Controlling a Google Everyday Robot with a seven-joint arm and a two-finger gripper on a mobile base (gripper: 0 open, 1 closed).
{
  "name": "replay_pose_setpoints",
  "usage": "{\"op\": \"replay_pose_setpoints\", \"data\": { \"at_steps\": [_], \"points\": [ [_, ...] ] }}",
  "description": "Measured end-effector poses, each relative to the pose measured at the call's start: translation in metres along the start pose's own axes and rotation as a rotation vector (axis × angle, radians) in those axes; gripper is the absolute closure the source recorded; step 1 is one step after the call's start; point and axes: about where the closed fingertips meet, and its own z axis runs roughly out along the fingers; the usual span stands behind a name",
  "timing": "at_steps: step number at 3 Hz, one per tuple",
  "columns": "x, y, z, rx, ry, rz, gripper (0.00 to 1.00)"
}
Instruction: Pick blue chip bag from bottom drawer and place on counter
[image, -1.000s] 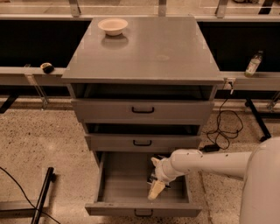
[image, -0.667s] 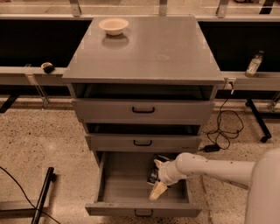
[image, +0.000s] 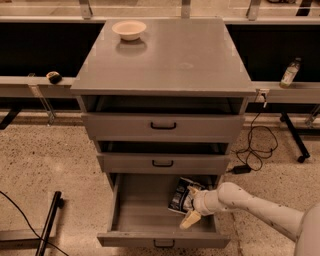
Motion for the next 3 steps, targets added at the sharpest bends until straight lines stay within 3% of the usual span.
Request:
{"op": "replay_pose_setpoints", "data": {
  "at_steps": [1,3],
  "points": [
    [0.000,0.000,0.000,0.000,0.000,0.000,0.00],
    [0.021,-0.020,0.015,0.056,0.027,0.015,0.00]
  ]
}}
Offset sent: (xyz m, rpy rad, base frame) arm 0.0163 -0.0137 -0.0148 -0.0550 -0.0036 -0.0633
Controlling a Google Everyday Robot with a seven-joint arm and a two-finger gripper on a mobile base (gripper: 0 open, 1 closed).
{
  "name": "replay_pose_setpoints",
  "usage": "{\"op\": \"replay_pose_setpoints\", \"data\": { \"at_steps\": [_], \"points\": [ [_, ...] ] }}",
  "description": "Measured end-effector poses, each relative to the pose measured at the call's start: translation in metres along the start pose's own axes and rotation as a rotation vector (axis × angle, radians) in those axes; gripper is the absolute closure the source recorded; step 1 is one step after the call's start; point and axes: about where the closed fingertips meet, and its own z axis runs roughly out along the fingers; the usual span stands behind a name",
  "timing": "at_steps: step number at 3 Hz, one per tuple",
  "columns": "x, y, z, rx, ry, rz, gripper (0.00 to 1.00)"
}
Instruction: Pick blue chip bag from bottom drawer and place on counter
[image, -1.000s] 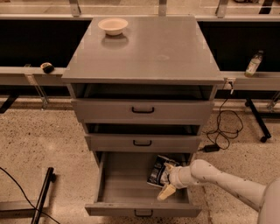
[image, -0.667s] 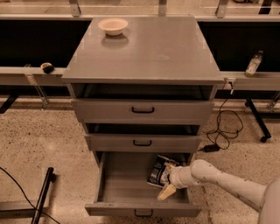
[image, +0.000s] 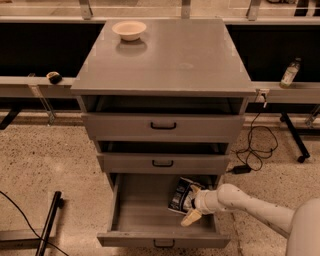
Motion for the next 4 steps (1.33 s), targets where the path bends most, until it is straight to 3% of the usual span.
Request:
{"op": "replay_pose_setpoints", "data": {
  "at_steps": [3,4],
  "points": [
    [0.031,-0.019,0.037,0.039,-0.032,0.021,0.00],
    [0.047,-0.027,0.054,0.067,-0.028,0.056,0.00]
  ]
}}
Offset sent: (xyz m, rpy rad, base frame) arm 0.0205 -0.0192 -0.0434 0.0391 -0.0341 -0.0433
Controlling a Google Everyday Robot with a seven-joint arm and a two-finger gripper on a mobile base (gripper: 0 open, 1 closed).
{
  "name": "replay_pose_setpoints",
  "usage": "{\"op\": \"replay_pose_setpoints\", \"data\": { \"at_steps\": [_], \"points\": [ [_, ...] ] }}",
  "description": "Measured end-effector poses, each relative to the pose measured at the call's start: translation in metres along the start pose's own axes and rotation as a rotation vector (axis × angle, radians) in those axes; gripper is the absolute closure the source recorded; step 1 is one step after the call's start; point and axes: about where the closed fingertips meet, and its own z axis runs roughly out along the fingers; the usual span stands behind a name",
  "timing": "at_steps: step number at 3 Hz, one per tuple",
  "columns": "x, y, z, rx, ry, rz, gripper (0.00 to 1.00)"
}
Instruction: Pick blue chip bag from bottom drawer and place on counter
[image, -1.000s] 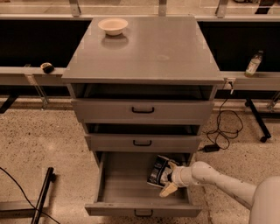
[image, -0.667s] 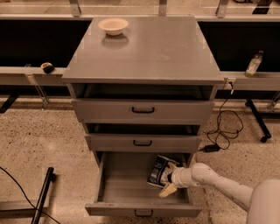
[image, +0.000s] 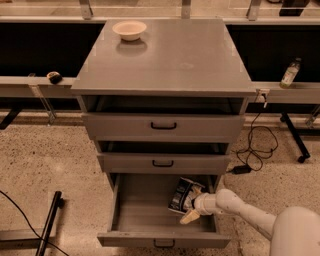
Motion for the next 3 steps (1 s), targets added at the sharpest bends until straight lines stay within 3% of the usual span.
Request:
{"op": "replay_pose_setpoints", "data": {
  "at_steps": [3],
  "points": [
    [0.038,-0.012,0.030,0.052,0.001,0.097,0.00]
  ]
}}
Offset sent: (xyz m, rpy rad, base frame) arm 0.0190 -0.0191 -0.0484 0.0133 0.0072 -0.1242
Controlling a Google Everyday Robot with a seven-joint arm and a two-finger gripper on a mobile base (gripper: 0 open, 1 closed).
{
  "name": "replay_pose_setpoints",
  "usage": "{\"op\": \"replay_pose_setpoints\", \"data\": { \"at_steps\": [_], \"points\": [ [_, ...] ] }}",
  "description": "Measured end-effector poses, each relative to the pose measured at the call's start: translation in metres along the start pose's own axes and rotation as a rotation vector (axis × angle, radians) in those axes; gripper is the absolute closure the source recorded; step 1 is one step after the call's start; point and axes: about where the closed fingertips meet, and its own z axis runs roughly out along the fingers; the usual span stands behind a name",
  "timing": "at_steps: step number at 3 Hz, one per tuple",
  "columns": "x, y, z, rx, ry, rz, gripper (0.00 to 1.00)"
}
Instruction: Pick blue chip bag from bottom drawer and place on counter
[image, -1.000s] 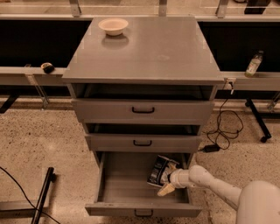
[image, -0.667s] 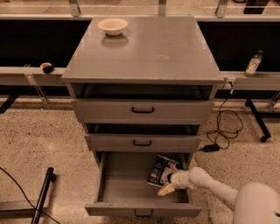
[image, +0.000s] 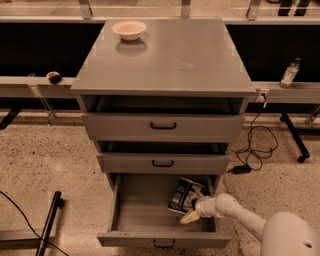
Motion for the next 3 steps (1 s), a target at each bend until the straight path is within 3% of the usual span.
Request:
{"op": "replay_pose_setpoints", "data": {
  "at_steps": [2,3],
  "points": [
    [0.017,-0.003,0.015,0.009,-0.007,0.038,0.03],
    [0.022,-0.004,0.022,0.013,-0.011,0.050,0.26]
  ]
}}
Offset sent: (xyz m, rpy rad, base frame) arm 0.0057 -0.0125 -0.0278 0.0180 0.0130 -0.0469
